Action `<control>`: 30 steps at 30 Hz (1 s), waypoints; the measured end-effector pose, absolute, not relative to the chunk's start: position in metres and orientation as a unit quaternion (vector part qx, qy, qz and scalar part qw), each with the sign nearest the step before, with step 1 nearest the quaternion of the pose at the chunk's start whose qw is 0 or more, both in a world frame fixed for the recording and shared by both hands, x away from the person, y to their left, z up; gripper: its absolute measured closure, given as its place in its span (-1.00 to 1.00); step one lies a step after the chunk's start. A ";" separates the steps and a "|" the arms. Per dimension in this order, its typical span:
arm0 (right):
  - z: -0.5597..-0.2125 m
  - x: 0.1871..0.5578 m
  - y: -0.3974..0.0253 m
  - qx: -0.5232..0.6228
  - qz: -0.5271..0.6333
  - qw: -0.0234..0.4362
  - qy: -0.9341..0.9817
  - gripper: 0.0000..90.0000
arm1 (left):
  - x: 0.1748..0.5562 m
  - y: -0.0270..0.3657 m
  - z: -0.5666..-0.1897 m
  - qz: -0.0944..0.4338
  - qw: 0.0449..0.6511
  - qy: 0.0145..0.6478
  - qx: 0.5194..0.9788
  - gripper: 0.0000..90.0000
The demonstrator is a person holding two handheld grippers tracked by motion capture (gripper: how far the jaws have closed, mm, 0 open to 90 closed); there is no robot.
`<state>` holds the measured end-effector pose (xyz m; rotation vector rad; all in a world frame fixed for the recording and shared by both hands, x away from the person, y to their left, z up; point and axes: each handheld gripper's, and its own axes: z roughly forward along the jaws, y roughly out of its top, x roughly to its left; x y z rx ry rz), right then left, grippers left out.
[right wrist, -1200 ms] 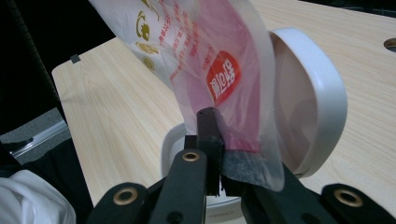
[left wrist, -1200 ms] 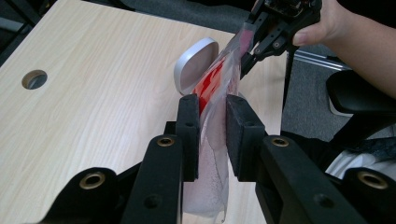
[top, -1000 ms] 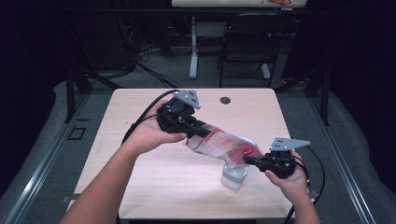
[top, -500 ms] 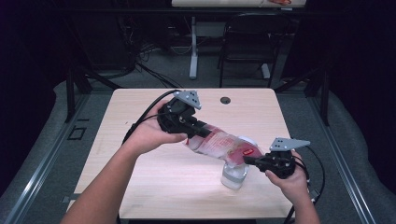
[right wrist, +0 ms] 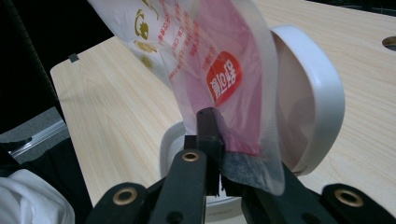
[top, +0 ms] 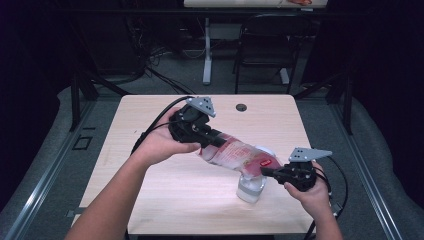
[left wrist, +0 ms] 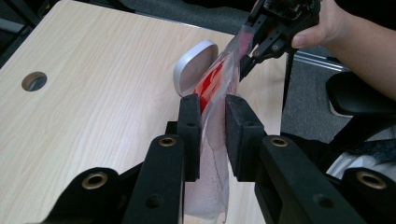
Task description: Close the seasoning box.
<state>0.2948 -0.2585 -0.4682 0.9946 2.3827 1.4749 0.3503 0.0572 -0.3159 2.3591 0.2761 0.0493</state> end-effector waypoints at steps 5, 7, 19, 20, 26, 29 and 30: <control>-0.468 0.295 -0.259 0.333 0.494 0.084 0.799 0.98 | 0.350 0.057 -0.316 0.019 0.374 0.107 0.921 0.72; -0.468 0.295 -0.258 0.333 0.494 0.083 0.798 0.98 | 0.350 0.057 -0.316 0.019 0.374 0.107 0.921 0.72; -0.465 0.292 -0.259 0.331 0.494 0.075 0.800 0.98 | 0.350 0.057 -0.314 0.022 0.375 0.108 0.920 0.74; -0.464 0.291 -0.261 0.329 0.494 0.074 0.801 0.98 | 0.349 0.057 -0.313 0.019 0.377 0.109 0.920 0.74; -0.462 0.289 -0.264 0.327 0.495 0.071 0.802 0.98 | 0.349 0.055 -0.313 0.021 0.376 0.105 0.920 0.74; -0.461 0.288 -0.265 0.328 0.493 0.070 0.803 0.98 | 0.350 0.053 -0.314 0.018 0.376 0.106 0.920 0.74; -0.461 0.288 -0.265 0.327 0.492 0.070 0.804 0.98 | 0.350 0.053 -0.314 0.019 0.376 0.106 0.920 0.74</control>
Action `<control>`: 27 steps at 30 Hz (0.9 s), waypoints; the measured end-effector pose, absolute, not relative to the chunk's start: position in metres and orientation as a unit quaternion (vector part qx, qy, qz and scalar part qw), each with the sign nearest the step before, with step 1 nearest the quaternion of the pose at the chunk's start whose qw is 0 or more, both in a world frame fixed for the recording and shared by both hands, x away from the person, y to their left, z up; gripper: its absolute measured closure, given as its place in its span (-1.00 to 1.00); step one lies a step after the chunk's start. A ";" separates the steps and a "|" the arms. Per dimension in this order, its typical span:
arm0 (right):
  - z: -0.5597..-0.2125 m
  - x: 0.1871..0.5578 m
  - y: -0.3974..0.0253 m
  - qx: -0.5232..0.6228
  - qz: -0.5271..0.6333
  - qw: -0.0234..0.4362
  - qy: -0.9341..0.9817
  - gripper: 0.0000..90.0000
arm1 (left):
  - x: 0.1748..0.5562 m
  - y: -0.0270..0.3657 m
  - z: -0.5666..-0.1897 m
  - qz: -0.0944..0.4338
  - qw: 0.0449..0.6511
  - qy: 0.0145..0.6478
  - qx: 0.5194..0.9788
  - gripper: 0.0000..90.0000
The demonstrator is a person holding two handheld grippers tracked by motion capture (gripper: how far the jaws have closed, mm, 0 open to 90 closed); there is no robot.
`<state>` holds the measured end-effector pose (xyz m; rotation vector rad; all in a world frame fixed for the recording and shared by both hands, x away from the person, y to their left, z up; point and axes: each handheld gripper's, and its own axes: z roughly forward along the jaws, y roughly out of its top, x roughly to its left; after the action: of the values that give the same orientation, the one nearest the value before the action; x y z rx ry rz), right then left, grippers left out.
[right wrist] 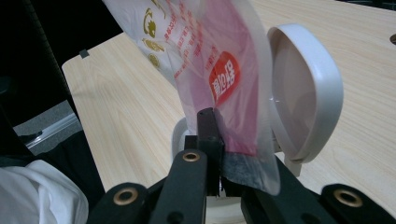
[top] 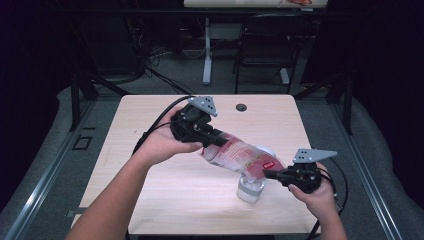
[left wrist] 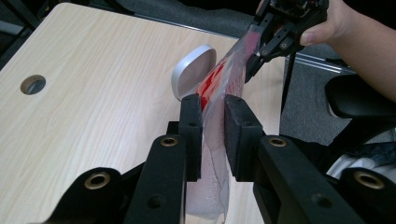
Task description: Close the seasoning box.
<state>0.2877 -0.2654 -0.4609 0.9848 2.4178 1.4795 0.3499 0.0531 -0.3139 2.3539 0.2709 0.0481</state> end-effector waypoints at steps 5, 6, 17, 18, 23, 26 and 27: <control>-0.459 0.286 -0.268 0.328 0.490 0.073 0.804 0.98 | 0.350 0.051 -0.313 0.018 0.377 0.105 0.920 0.74; -0.458 0.286 -0.269 0.329 0.491 0.073 0.803 0.98 | 0.350 0.051 -0.313 0.018 0.377 0.104 0.920 0.74; -0.461 0.288 -0.259 0.325 0.496 0.069 0.802 0.98 | 0.347 0.058 -0.310 0.027 0.374 0.110 0.920 0.74; -0.461 0.288 -0.259 0.325 0.496 0.069 0.802 0.98 | 0.347 0.058 -0.310 0.027 0.374 0.110 0.920 0.74; -0.461 0.290 -0.256 0.324 0.498 0.072 0.801 0.98 | 0.347 0.064 -0.311 0.027 0.377 0.113 0.919 0.74; -0.461 0.291 -0.254 0.326 0.497 0.080 0.800 0.98 | 0.349 0.066 -0.314 0.026 0.378 0.117 0.918 0.74; -0.461 0.291 -0.254 0.326 0.497 0.080 0.800 0.98 | 0.349 0.066 -0.314 0.026 0.378 0.117 0.918 0.74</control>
<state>0.2911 -0.2538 -0.4608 0.9760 2.3913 1.4873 0.3486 0.0664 -0.3140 2.3459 0.2988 0.0662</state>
